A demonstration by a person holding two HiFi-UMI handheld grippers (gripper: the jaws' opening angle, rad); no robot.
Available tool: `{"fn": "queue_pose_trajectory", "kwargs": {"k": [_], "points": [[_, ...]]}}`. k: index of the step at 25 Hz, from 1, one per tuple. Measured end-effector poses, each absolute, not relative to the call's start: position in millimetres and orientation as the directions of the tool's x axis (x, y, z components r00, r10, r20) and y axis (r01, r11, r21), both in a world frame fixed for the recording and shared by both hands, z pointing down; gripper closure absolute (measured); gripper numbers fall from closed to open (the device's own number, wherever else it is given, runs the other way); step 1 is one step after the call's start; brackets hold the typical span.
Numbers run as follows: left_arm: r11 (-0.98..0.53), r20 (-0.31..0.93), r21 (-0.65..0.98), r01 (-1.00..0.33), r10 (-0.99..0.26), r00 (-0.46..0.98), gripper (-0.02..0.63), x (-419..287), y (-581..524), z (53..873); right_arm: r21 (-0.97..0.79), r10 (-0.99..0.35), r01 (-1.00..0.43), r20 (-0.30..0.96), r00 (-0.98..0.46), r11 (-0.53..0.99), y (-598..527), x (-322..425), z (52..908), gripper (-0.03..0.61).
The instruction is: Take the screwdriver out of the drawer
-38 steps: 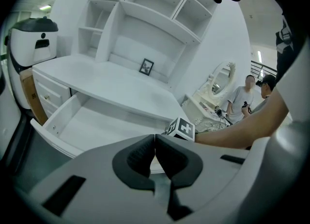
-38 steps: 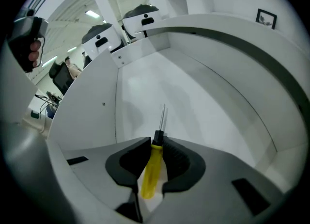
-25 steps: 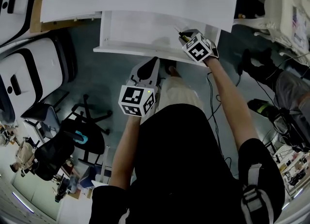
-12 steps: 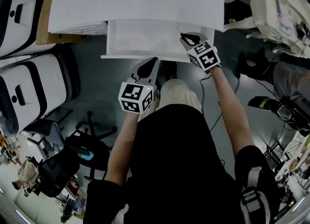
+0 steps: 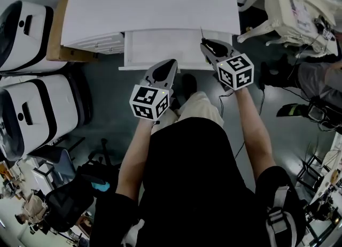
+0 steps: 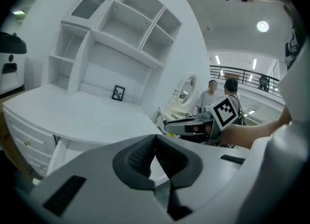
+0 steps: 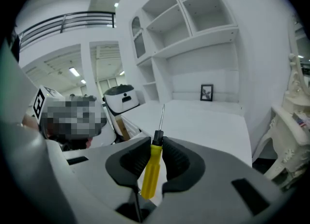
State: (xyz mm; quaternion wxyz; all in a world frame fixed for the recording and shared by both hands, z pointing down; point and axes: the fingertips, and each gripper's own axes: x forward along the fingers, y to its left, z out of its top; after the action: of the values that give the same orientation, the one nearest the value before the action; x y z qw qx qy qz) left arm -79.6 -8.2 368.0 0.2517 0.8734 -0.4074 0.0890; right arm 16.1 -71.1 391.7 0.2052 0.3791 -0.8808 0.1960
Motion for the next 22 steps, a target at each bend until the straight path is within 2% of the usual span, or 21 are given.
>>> {"fn": "queue_pose_trajectory", "kwargs": {"k": [11,22], "points": [[-0.588,0.237,0.333,-0.737,-0.704,0.669,0.591,-90,-13,297,-0.265,-0.708,-0.736,0.209,-0.675,0.623,-25,8,270,0.488],[-0.631,0.151,0.253,-0.734,-0.723,0.674,0.591,-91,-15,245,-0.296,-0.714,-0.688,0.029,-0.700,0.662,-3,8,212,0.488]]}}
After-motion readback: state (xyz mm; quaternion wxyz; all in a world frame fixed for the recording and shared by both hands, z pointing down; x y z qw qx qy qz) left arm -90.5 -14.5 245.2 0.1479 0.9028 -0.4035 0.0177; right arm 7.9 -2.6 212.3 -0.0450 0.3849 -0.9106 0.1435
